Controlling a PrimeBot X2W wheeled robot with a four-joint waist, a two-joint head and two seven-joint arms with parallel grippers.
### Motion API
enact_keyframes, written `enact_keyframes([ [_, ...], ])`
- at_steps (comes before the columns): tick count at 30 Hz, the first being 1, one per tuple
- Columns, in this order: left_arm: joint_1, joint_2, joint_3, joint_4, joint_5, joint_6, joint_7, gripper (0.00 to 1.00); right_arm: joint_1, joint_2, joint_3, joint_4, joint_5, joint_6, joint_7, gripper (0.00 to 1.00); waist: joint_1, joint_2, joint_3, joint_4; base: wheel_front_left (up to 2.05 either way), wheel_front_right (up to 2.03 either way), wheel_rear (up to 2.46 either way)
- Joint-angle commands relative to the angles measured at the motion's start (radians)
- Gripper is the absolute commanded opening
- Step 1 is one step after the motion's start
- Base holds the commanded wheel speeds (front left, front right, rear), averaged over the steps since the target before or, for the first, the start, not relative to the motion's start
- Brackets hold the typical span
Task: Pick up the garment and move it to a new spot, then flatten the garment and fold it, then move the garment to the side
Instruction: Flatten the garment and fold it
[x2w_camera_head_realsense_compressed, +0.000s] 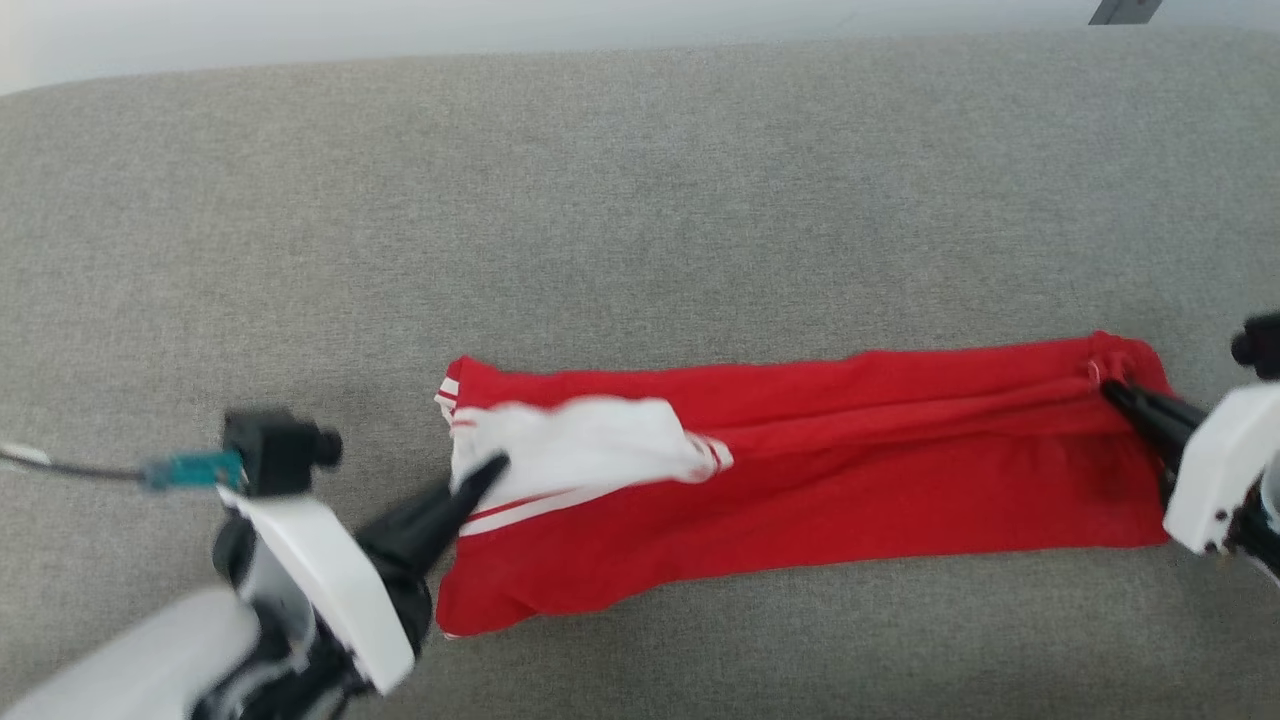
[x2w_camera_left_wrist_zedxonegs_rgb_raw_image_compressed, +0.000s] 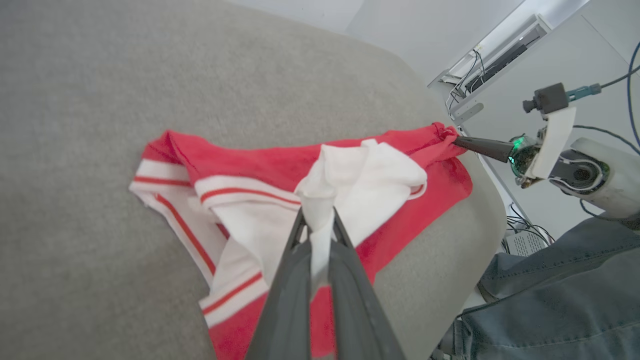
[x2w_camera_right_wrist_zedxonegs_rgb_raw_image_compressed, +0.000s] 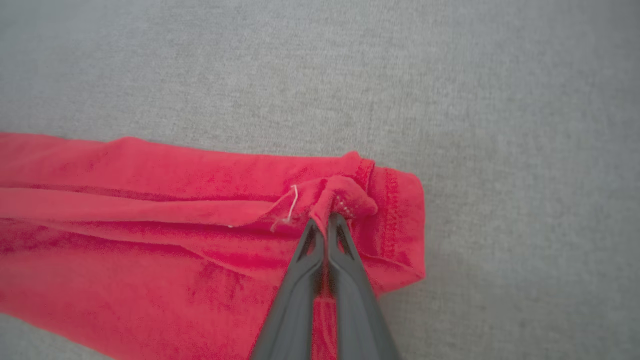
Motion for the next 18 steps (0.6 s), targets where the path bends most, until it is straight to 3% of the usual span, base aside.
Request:
enact_keyframes([
  [1, 0.035, 0.004, -0.011, -0.015, 0.007, 0.016, -0.017, 0.0, 0.047, -0.002, -0.033, -0.013, -0.004, 0.0, -0.014, 0.0, -0.0001, -0.0001, 0.003, 0.003, 0.0, 0.0, 0.0],
  [6, 0.088, -0.033, -0.033, 0.02, 0.013, 0.039, -0.052, 0.0, 0.133, 0.035, -0.115, -0.026, -0.045, 0.0, -0.032, 0.0, -0.0001, -0.0001, 0.005, 0.009, 0.0, 0.0, 0.0],
  [10, 0.086, -0.076, -0.042, 0.099, 0.024, 0.027, -0.066, 0.0, 0.157, 0.079, -0.169, -0.013, -0.103, 0.0, -0.035, 0.0, -0.0001, -0.0001, 0.008, 0.01, 0.0, 0.0, 0.0],
  [12, 0.079, -0.096, -0.045, 0.143, 0.032, 0.019, -0.072, 0.09, 0.162, 0.095, -0.192, -0.021, -0.122, 0.0, -0.028, 0.33, -0.0001, -0.0001, 0.007, 0.008, 0.0, 0.0, 0.0],
  [13, 0.074, -0.102, -0.045, 0.162, 0.04, 0.017, -0.079, 0.24, 0.169, 0.101, -0.202, -0.027, -0.13, 0.0, -0.022, 0.79, -0.0001, -0.0001, 0.005, 0.007, 0.0, 0.0, 0.0],
  [14, 0.074, -0.115, -0.042, 0.172, 0.032, 0.011, -0.085, 0.33, 0.177, 0.106, -0.209, -0.037, -0.135, 0.0, -0.017, 1.0, -0.0001, -0.0001, 0.003, 0.006, 0.0, 0.0, 0.0],
  [15, 0.079, -0.127, -0.038, 0.178, 0.023, 0.003, -0.092, 0.44, 0.186, 0.108, -0.215, -0.05, -0.138, 0.0, -0.004, 1.0, -0.0001, -0.0001, 0.0, 0.006, 0.0, 0.0, 0.0],
  [17, 0.088, -0.132, -0.031, 0.193, 0.033, -0.001, -0.106, 0.78, 0.206, 0.099, -0.245, -0.078, -0.136, 0.0, 0.01, 1.0, -0.0001, -0.0001, -0.005, 0.008, 0.0, 0.0, 0.0],
  [18, 0.088, -0.132, -0.031, 0.193, 0.033, -0.001, -0.106, 0.78, 0.206, 0.099, -0.245, -0.078, -0.136, 0.0, 0.01, 1.0, -0.0001, -0.0001, -0.005, 0.008, 0.0, 0.0, 0.0],
])
